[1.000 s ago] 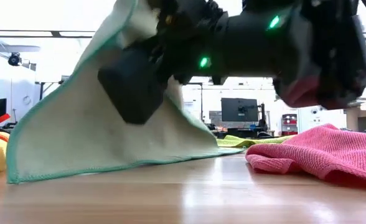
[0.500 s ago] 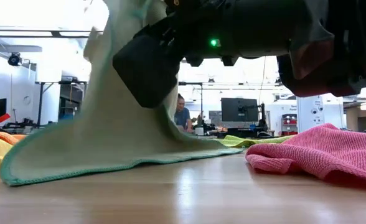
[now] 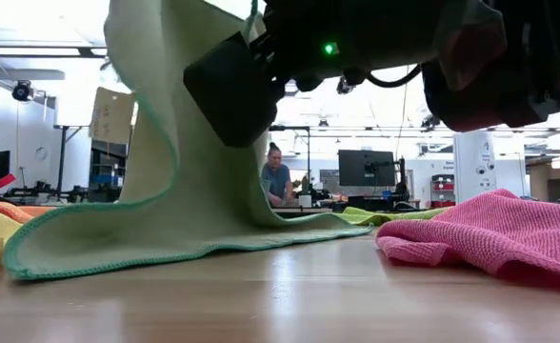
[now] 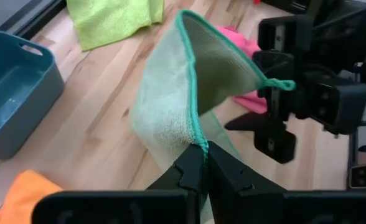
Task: Fold microfiber towels
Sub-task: Fold the blue towel
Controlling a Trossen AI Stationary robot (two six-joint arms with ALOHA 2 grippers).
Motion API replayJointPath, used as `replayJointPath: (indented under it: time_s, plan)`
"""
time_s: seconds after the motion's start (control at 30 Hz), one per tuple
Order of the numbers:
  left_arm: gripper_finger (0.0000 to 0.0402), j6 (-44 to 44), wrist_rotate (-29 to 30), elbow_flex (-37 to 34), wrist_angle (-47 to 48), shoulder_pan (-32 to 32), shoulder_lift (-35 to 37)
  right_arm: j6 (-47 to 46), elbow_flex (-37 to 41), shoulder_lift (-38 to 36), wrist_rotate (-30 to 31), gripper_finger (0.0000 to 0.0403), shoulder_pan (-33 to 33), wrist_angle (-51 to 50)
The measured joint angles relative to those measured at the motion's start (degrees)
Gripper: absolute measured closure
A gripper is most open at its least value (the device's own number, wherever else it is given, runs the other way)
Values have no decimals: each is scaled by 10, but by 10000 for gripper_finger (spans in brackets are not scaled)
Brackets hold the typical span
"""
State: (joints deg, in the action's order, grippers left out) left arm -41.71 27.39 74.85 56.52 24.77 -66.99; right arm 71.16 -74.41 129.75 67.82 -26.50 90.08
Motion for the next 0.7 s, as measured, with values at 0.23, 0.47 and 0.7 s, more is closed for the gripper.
replayJointPath:
  time_s: [0.23, 0.47, 0.7]
  plan:
    - [402, -3, -9, 0, 11, 0, 0, 24, 2, -3, 20, 196, 0, -2]
    - [402, -30, -9, -1, 59, 0, 0, 29, 24, -30, 38, 196, -2, -2]
    - [402, -30, -20, -2, 52, 0, 0, -57, 94, -91, 33, 196, -1, -1]
